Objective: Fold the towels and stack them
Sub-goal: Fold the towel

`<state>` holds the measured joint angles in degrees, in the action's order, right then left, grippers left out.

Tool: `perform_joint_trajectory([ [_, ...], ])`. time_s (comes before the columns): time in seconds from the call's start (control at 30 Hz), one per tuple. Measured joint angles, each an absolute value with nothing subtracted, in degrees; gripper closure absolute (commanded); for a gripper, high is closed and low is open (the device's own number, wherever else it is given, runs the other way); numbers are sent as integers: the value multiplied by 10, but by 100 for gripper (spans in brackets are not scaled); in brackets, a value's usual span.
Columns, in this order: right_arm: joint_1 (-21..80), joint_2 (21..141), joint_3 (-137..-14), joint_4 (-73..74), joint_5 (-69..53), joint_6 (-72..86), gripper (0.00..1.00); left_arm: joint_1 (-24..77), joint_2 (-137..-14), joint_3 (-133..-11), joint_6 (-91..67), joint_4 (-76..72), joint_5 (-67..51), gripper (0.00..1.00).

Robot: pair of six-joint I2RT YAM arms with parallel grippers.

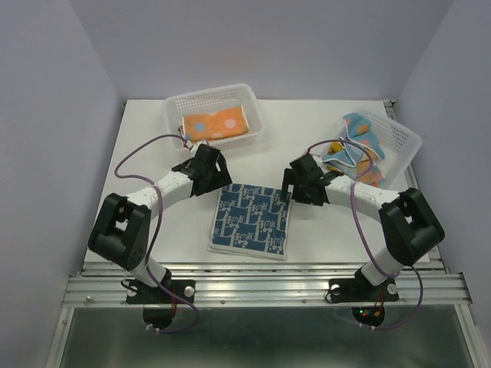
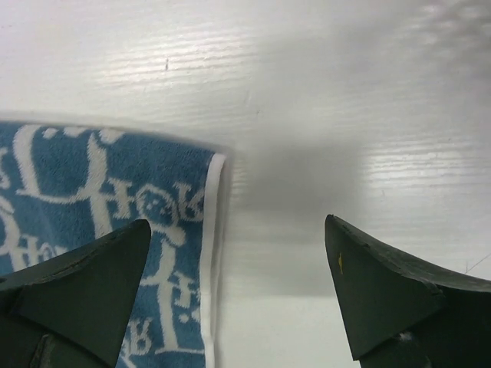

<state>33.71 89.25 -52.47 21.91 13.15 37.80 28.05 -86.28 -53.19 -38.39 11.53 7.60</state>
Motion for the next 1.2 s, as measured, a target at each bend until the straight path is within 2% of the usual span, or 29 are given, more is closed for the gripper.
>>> perform_joint_trajectory([
  [0.1, 323, 922, -541, 219, 131, 368, 1, 269, -913, -550, -373, 106, 71, 30],
  [0.13, 321, 930, -547, 219, 133, 367, 3, 268, -925, -555, -369, 105, 69, 37],
  [0.17, 319, 941, -555, 219, 134, 364, 5, 267, -941, -561, -365, 102, 65, 40],
  [0.2, 318, 945, -558, 219, 135, 362, 8, 265, -952, -566, -362, 99, 62, 41],
  [0.23, 317, 951, -564, 218, 136, 360, 11, 263, -964, -571, -359, 97, 58, 48],
  [0.3, 315, 957, -566, 216, 135, 355, 18, 261, -980, -578, -357, 95, 52, 53],
  [0.33, 315, 961, -567, 213, 135, 352, 26, 259, -990, -584, -355, 92, 48, 58],
  [0.4, 314, 967, -567, 211, 135, 349, 36, 257, -1005, -593, -352, 90, 43, 60],
  [0.5, 311, 977, -570, 205, 135, 343, 44, 254, -1021, -605, -348, 83, 34, 69],
  [0.53, 310, 979, -572, 204, 136, 342, 47, 254, -1024, -608, -347, 81, 31, 77],
  [0.73, 304, 989, -578, 192, 132, 336, 65, 253, -1038, -615, -343, 66, 14, 100],
  [0.8, 304, 993, -582, 188, 128, 334, 68, 253, -1039, -615, -343, 64, 11, 100],
  [0.87, 304, 994, -582, 185, 122, 330, 78, 253, -1040, -615, -343, 62, 8, 100],
  [0.9, 304, 994, -582, 184, 119, 326, 87, 253, -1040, -615, -343, 62, 7, 100],
  [1.0, 304, 994, -582, 174, 107, 310, 99, 253, -1040, -615, -342, 58, 6, 100],
  [1.2, 303, 978, -582, 156, 88, 264, 99, 253, -1032, -615, -338, 58, 9, 100],
])
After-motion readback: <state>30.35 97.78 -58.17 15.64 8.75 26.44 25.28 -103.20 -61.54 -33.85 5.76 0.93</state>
